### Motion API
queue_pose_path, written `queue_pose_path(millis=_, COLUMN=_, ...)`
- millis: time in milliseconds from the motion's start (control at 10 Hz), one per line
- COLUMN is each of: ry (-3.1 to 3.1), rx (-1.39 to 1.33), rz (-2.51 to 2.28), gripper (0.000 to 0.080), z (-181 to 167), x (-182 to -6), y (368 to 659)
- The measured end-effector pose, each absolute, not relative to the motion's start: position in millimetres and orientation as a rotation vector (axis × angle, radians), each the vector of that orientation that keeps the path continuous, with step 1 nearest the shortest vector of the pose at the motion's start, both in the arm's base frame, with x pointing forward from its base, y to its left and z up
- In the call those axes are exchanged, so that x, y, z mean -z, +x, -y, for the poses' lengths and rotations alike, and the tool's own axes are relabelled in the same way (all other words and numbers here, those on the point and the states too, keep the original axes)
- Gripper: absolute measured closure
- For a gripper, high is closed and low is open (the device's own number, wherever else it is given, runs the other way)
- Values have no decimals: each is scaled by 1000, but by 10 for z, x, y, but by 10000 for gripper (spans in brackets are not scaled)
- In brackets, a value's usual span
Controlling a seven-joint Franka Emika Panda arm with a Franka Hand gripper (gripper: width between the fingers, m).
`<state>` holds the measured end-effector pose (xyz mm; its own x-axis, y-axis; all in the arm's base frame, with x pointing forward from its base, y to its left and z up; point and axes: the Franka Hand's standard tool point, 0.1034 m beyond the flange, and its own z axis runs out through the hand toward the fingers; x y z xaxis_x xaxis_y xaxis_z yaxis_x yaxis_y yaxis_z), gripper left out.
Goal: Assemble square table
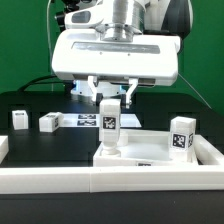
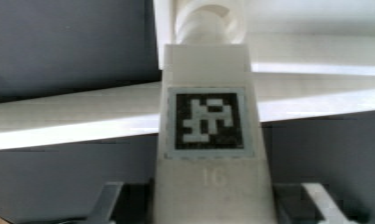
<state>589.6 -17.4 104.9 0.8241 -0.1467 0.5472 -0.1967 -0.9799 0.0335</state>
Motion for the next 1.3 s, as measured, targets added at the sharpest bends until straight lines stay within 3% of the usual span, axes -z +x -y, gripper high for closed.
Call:
queue_pose_path(millis=500, ry=2902, rx=-867, rz=260, gripper=509, z=174, x=-946, y=5872)
queue_pose_path(millis=1300, ry=2888, rx=-897, rz=250, gripper=509, z=160, x=-938, y=5898)
